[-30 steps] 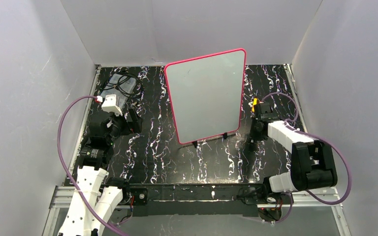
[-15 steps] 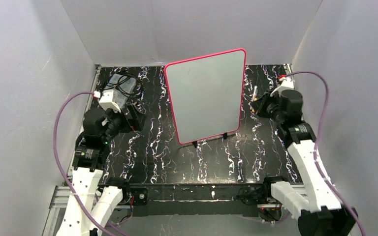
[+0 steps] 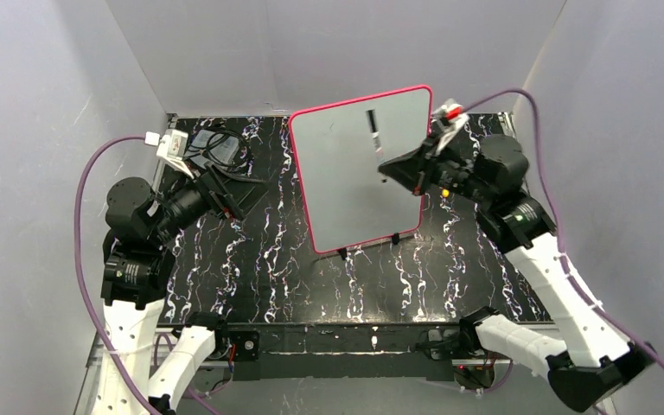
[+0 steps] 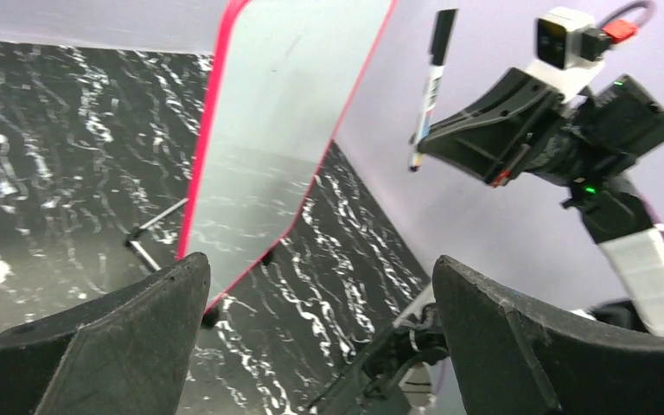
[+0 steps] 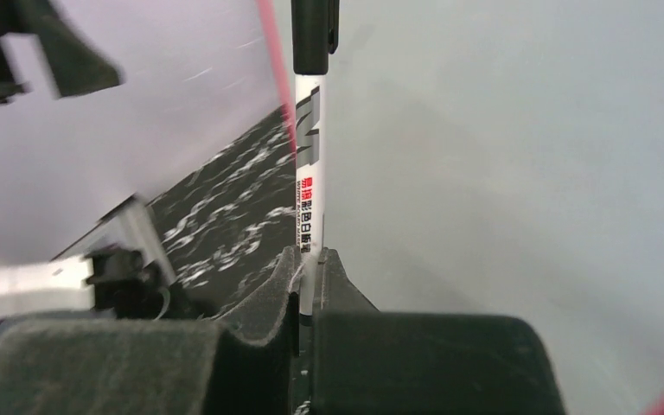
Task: Write a sentence on the whiteboard
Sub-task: Open the whiteboard marker at the center of the board.
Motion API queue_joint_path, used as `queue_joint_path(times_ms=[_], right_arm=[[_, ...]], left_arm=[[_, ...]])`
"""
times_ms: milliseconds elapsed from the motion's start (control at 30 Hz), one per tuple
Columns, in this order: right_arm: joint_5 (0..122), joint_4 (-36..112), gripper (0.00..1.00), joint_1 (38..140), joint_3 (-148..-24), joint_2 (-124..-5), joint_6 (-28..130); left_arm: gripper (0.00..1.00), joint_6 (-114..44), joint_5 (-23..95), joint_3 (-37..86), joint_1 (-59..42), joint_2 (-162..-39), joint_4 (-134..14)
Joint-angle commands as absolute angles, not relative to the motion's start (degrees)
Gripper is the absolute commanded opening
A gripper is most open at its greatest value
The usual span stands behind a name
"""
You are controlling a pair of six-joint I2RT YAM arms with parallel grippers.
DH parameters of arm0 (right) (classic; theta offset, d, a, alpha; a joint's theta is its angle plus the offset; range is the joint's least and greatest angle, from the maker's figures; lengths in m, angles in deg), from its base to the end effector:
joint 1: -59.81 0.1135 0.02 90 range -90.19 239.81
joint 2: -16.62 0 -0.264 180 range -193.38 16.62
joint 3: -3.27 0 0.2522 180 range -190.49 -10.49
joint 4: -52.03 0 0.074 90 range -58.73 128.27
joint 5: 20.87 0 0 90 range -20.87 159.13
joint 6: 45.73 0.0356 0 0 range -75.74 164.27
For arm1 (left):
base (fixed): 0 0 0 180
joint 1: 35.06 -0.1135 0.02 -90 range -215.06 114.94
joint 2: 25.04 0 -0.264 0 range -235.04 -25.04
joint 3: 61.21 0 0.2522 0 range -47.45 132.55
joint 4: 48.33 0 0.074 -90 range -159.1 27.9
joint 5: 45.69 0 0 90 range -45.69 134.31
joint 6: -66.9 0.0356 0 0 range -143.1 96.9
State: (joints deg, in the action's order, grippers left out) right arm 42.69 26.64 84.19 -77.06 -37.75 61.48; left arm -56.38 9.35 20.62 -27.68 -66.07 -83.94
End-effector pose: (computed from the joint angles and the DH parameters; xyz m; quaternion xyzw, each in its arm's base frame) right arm 0.1746 0.0965 0.4395 -0.2050 0.6734 0.3960 0.5896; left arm 0.1109 -0.0349 0.4609 0.0720 0.6766 -0.4346 0.5901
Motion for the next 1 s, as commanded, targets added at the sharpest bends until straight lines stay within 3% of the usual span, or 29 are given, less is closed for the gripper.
queue_joint_path(times_ms=[0,267,467,567,700,800,967], right_arm=[[44.5,27.1,0.01,96.5,-82.3,-42.9,57.4],[55.0,28.8,0.01,117.4,-86.3,-53.4,54.4],[54.9,30.5,0.01,120.0,-86.7,-55.3,55.0],[54.9,30.7,0.01,120.1,-86.5,-54.9,55.2],[53.6,30.7,0.01,120.4,-86.8,-55.3,55.5],[51.6,30.2,0.01,120.5,-87.5,-56.3,55.9],[49.9,28.8,0.01,121.1,-88.2,-57.4,55.7]], left_arm=[[0.99,-64.6,0.9,22.1,-26.6,-68.7,-77.8],[0.99,-67.4,1.6,20.2,-22.7,-69.3,-75.3],[0.99,-64.7,7.4,18.5,-22.6,-67.2,-81.5],[0.93,-64.5,7.5,17.8,-22.7,-67.1,-82.1],[0.92,-63.9,8.0,17.0,-22.6,-67.6,-83.0],[0.85,-64.1,7.4,17.3,-22.7,-68.5,-83.0],[0.63,-63.9,9.6,16.9,-22.7,-68.3,-83.0]])
